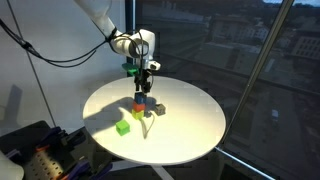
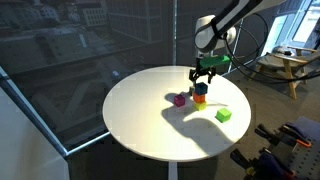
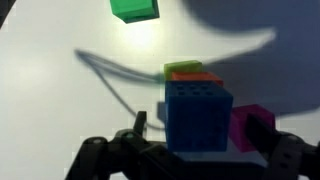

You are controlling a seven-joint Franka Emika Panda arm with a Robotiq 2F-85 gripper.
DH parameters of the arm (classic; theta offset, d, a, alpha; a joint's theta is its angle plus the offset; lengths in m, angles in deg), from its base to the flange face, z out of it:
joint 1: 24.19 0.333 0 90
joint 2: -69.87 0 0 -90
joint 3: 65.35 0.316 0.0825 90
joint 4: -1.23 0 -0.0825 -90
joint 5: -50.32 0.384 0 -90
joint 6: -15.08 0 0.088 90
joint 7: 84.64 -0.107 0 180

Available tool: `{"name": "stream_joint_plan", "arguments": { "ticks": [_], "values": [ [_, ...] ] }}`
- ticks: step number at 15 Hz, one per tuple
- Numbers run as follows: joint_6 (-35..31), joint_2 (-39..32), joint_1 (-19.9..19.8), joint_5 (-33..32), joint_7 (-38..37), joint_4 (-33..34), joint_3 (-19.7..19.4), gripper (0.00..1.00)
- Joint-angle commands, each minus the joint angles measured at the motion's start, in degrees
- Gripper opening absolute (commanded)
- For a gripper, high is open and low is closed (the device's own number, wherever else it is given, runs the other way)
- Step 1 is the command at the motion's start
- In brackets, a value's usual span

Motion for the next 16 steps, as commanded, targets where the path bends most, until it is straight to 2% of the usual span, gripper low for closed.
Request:
{"name": "stream_joint_plan", "arguments": {
  "ticks": [1, 16],
  "values": [
    [1.99, 0.83, 0.11, 0.16, -1.17, 1.16, -0.37, 1.0],
    [2.56, 6.93, 0.29, -0.08, -1.09, -1.7, -0.15, 1.0]
  ]
}}
